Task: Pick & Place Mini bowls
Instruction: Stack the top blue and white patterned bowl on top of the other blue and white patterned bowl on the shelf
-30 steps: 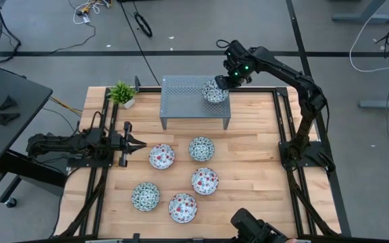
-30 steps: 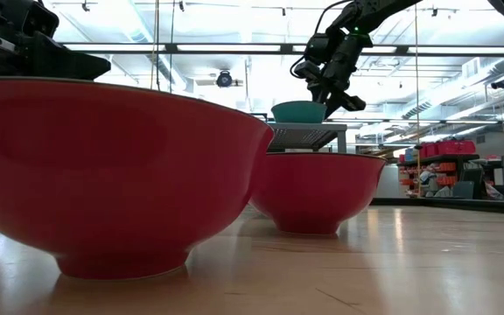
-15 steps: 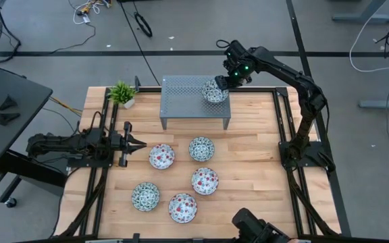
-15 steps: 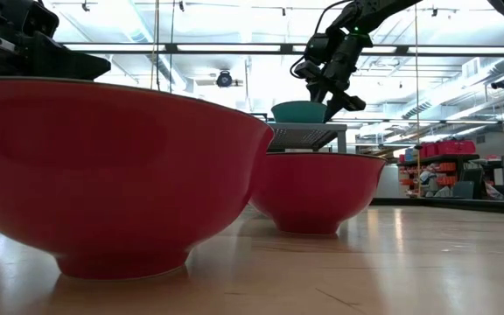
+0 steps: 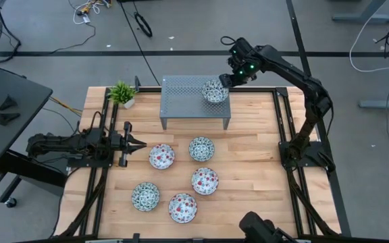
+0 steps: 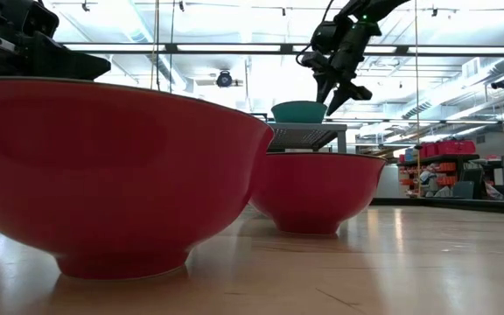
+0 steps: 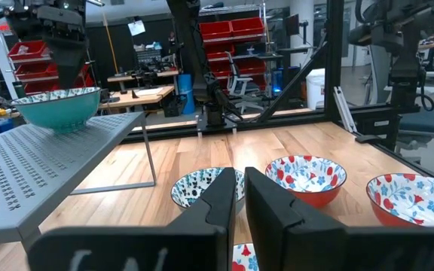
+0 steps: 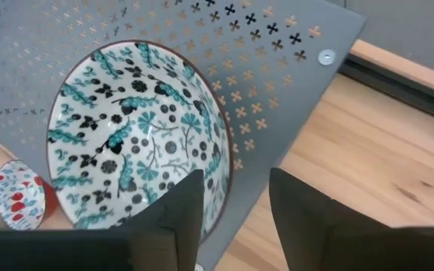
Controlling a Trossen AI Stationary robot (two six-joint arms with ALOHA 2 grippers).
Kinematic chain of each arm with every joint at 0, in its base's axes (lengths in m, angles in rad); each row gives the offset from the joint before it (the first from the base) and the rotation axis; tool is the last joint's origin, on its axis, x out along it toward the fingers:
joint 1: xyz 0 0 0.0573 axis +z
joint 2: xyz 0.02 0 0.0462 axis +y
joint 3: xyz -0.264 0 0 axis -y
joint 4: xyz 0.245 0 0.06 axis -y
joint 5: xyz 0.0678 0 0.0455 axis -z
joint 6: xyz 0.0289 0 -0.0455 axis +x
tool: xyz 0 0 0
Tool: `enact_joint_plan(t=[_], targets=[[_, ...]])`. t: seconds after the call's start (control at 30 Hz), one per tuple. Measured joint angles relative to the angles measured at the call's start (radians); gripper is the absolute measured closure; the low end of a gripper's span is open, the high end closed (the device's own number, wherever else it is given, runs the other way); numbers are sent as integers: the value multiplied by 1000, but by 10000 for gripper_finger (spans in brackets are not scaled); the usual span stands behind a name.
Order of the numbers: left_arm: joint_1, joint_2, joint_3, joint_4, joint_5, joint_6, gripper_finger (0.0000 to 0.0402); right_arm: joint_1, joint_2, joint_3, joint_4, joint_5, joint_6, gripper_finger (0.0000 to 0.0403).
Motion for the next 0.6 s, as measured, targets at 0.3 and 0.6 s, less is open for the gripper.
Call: enact_joint_plan(t=[0.3, 0.6], targets=[[0, 0, 0, 0, 0, 0, 365, 2, -92, 0, -9, 12, -19, 250], [0, 0, 0, 0, 0, 0, 365, 68, -193, 0, -9, 13, -60, 250]])
